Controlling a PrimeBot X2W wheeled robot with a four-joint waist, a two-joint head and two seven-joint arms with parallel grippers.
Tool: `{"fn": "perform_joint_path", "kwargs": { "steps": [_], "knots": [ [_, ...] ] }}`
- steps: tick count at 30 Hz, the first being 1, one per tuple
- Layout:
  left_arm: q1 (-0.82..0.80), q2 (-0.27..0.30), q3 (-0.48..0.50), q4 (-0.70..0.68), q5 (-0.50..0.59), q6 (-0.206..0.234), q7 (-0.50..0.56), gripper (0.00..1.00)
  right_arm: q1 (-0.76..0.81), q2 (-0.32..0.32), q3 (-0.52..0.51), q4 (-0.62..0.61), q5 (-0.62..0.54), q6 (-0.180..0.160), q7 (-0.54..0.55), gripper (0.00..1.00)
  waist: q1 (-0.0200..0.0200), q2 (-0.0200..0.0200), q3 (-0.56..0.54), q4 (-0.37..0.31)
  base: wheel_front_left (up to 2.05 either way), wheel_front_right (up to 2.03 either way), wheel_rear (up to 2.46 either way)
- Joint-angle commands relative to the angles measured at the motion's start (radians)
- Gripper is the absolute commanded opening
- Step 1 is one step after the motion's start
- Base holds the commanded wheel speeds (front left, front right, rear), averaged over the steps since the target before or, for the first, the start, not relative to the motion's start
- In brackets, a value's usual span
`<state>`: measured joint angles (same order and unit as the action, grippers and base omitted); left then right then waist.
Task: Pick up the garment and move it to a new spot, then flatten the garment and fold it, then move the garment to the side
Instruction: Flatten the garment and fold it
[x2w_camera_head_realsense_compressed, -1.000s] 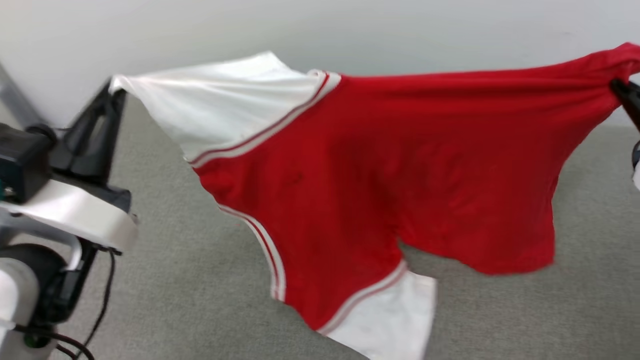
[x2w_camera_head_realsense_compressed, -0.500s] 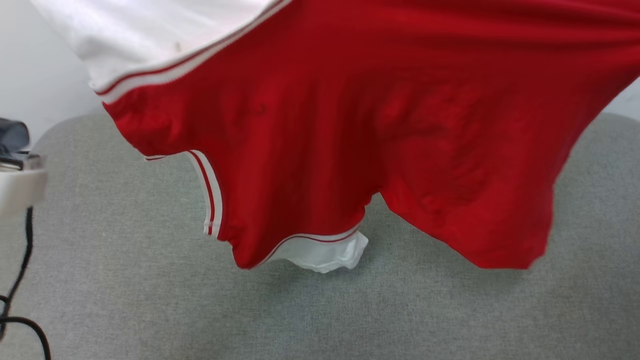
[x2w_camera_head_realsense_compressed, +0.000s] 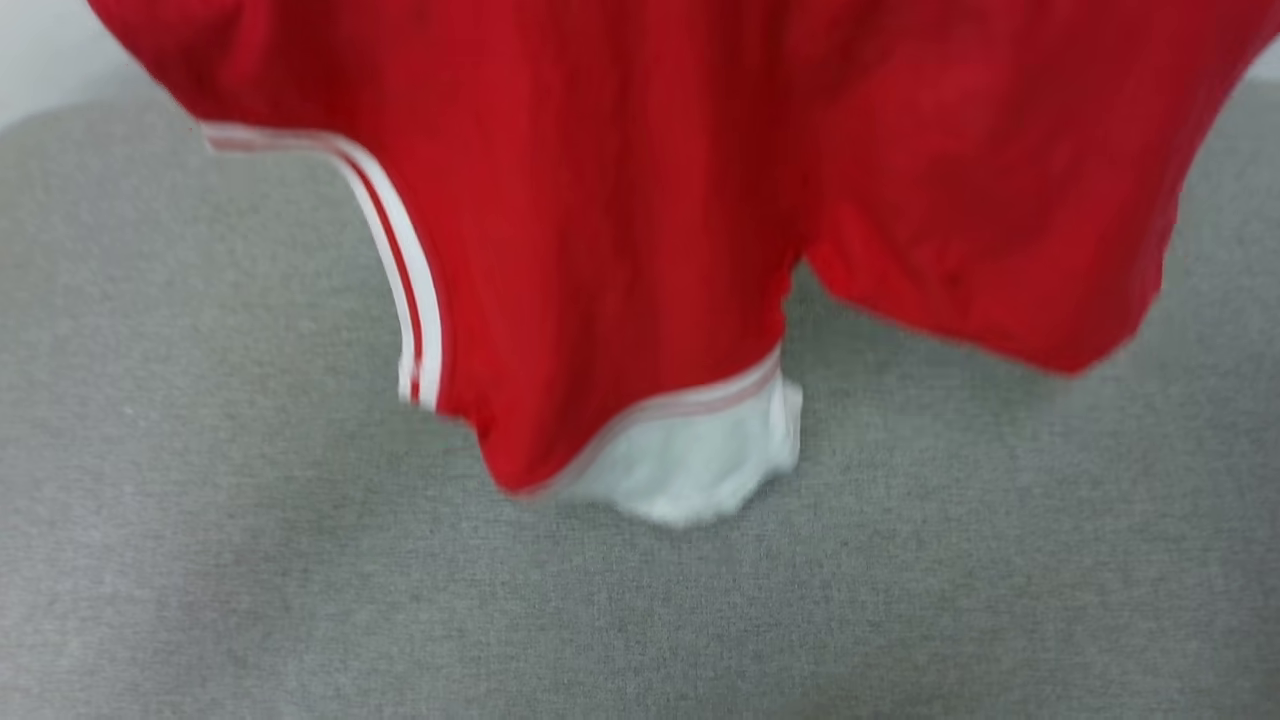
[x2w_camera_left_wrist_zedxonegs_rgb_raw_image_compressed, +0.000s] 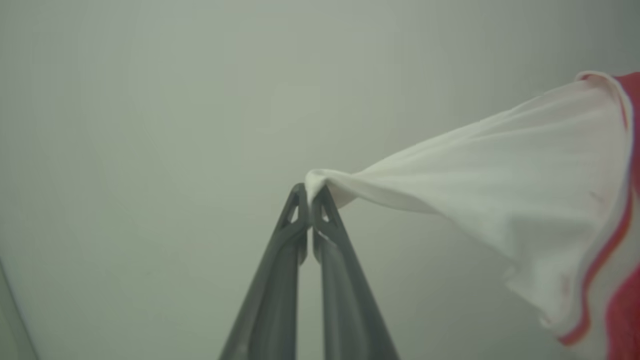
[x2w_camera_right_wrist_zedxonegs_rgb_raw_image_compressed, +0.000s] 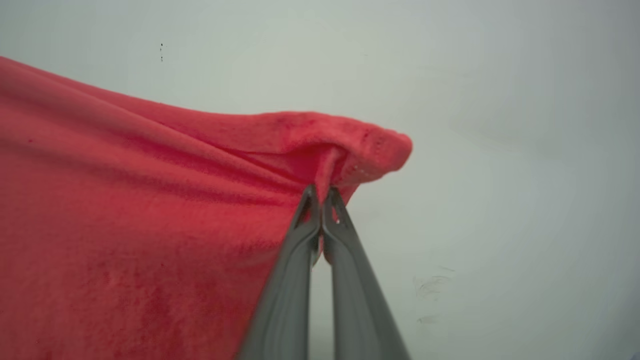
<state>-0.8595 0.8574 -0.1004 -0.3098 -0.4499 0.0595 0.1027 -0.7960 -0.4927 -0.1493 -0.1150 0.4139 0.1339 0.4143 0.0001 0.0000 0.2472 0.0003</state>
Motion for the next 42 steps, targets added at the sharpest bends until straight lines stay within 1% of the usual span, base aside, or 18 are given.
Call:
{"fn": "perform_joint_path", "kwargs": {
  "steps": [1,7,10,13,16,20,21,22,23,24,29,35,38,42],
  "knots": [
    [-0.07,0.01,-0.002,0.046,0.012,-0.011,-0.001,0.0,-0.052,-0.022,-0.006,0.042,-0.019,-0.006,-0.012,0.0,-0.0001,0.0,0.098,0.001,0.0,0.0,0.0],
    [-0.379,-0.041,-0.094,0.235,0.061,-0.09,-0.038,0.0,-0.287,-0.048,0.058,0.198,-0.091,-0.008,-0.093,0.0,-0.0001,0.0,0.234,0.016,0.0,0.0,0.0],
    [-0.542,-0.078,-0.142,0.344,0.108,-0.117,-0.075,0.0,-0.413,-0.048,0.089,0.297,-0.144,-0.008,-0.144,0.0,-0.0001,0.0,0.29,0.024,0.0,0.0,0.0],
    [-0.691,-0.122,-0.178,0.464,0.143,-0.136,-0.131,0.0,-0.542,-0.027,0.099,0.411,-0.204,-0.008,-0.201,0.0,-0.0001,0.0,0.339,0.032,0.0,0.0,0.0],
    [-0.808,-0.158,-0.204,0.586,0.172,-0.144,-0.197,0.0,-0.654,0.006,0.092,0.522,-0.262,-0.008,-0.272,0.0,-0.0001,0.0,0.38,0.037,0.0,0.0,0.0],
    [-0.895,-0.206,-0.232,0.726,0.196,-0.147,-0.279,0.0,-0.752,0.044,0.086,0.651,-0.339,-0.008,-0.36,0.0,-0.0001,0.0,0.421,0.049,0.0,0.0,0.0],
    [-0.909,-0.242,-0.249,0.8,0.197,-0.148,-0.323,0.0,-0.777,0.076,0.082,0.732,-0.385,-0.008,-0.426,0.0,-0.0001,0.0,0.44,0.063,0.0,0.0,0.0],
    [-0.909,-0.242,-0.249,0.8,0.197,-0.148,-0.323,0.0,-0.777,0.076,0.082,0.732,-0.385,-0.008,-0.426,0.0,-0.0001,0.0,0.44,0.063,0.0,0.0,0.0],
    [-0.875,-0.27,-0.255,0.835,0.19,-0.146,-0.346,0.0,-0.772,0.089,0.087,0.778,-0.412,-0.008,-0.465,0.0,-0.0001,0.0,0.445,0.072,0.0,0.0,0.0],
    [-0.875,-0.27,-0.255,0.835,0.19,-0.146,-0.346,0.0,-0.772,0.089,0.087,0.778,-0.412,-0.008,-0.465,0.0,-0.0001,0.0,0.445,0.072,0.0,0.0,0.0],
    [-0.76,-0.329,-0.286,0.864,0.186,-0.15,-0.367,0.0,-0.699,0.118,0.074,0.888,-0.449,-0.005,-0.548,0.0,-0.0001,0.0,0.427,0.086,0.0,0.0,0.0],
    [-0.528,-0.386,-0.297,0.77,0.198,-0.134,-0.368,0.0,-0.562,0.134,0.068,0.979,-0.473,-0.005,-0.628,0.0,-0.0001,0.0,0.369,0.099,0.0,0.0,0.0],
    [-0.403,-0.405,-0.291,0.717,0.193,-0.124,-0.369,0.0,-0.483,0.14,0.056,0.999,-0.458,-0.004,-0.655,0.0,-0.0001,0.0,0.328,0.105,0.0,0.0,0.0],
    [-0.22,-0.43,-0.294,0.667,0.181,-0.128,-0.368,0.0,-0.35,0.146,0.071,1.006,-0.436,-0.004,-0.673,0.0,-0.0001,0.0,0.264,0.11,0.0,0.0,0.0]
  ]
}}
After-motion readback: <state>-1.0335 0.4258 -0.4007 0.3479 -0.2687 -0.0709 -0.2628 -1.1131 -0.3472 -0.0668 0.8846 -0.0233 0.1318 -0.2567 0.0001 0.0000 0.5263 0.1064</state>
